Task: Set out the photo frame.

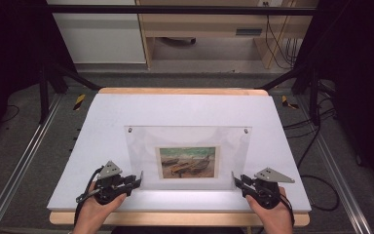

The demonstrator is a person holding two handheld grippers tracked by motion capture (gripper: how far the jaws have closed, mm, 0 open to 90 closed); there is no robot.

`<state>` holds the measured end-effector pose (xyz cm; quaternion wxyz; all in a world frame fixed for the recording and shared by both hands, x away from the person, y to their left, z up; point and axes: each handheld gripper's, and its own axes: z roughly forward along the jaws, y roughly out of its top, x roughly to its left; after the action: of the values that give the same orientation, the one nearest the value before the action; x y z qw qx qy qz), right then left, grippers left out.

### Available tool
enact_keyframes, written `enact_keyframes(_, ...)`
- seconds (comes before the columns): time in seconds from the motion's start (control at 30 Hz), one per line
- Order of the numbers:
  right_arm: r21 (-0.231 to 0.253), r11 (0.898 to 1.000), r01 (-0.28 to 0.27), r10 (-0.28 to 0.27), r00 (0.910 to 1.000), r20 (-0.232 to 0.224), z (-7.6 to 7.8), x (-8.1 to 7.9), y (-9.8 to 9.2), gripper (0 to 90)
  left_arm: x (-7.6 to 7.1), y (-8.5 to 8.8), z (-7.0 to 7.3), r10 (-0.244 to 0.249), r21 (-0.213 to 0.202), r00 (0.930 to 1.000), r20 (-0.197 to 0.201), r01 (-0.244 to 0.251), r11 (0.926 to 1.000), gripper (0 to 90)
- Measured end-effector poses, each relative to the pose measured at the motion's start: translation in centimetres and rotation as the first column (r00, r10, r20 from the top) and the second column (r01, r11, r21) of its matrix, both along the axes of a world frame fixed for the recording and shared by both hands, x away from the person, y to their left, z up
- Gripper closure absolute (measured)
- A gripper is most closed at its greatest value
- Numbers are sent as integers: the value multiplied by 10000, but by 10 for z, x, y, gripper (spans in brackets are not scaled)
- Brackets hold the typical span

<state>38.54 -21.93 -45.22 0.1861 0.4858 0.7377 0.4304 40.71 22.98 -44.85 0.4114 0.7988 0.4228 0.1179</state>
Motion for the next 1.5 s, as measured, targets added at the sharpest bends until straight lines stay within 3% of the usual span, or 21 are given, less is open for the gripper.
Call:
enact_keyframes(0.5, -239, 9997, -54, 52, 10000, -82, -2, -4, 2, 685, -4, -3, -1, -122, 454, 9999, 101, 117, 9989, 678)
enact_keyframes(0.97, -219, 9997, -59, 58, 9999, -89, -2, -4, 2, 678, -3, -3, -1, -151, 392, 9999, 33, 150, 9991, 667)
enact_keyframes(1.23, -267, 9996, -91, 91, 10000, -30, -2, -4, 3, 664, -3, -4, -1, -199, 415, 9997, 106, 194, 9990, 634)
enact_keyframes(1.5, -323, 9994, -129, 130, 9999, 36, -2, -3, 4, 589, -2, -3, -1, -208, 548, 9995, 224, 196, 9983, 532)
